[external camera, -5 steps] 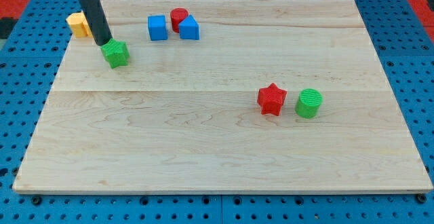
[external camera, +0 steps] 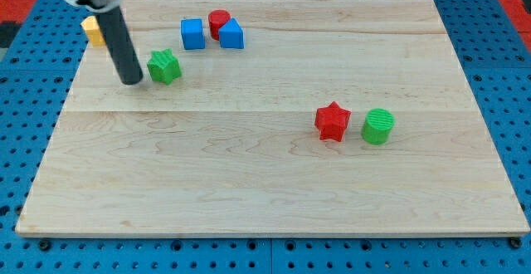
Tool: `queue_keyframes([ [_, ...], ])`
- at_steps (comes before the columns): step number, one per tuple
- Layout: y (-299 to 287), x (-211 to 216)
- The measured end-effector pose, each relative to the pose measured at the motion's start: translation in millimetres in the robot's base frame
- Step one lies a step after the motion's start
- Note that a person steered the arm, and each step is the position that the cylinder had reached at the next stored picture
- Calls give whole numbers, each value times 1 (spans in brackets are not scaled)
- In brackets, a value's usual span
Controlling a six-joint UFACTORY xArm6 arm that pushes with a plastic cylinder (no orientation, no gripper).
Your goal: Push green star diagonally above red star
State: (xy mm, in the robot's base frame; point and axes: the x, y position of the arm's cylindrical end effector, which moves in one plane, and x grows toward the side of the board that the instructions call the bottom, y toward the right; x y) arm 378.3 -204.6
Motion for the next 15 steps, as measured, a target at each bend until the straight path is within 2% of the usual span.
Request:
queue_keyframes([
  [1,61,-3],
  [2,166,-6],
  [3,156,-5],
  [4,78,4],
  [5,15,-33],
  [6,49,-25],
  [7,121,-5],
  [8,185,-15],
  [9,185,-6],
  [10,121,-20],
  [11,119,-56],
  [12,91,-58],
  [13,82,-89],
  [15,153,-79],
])
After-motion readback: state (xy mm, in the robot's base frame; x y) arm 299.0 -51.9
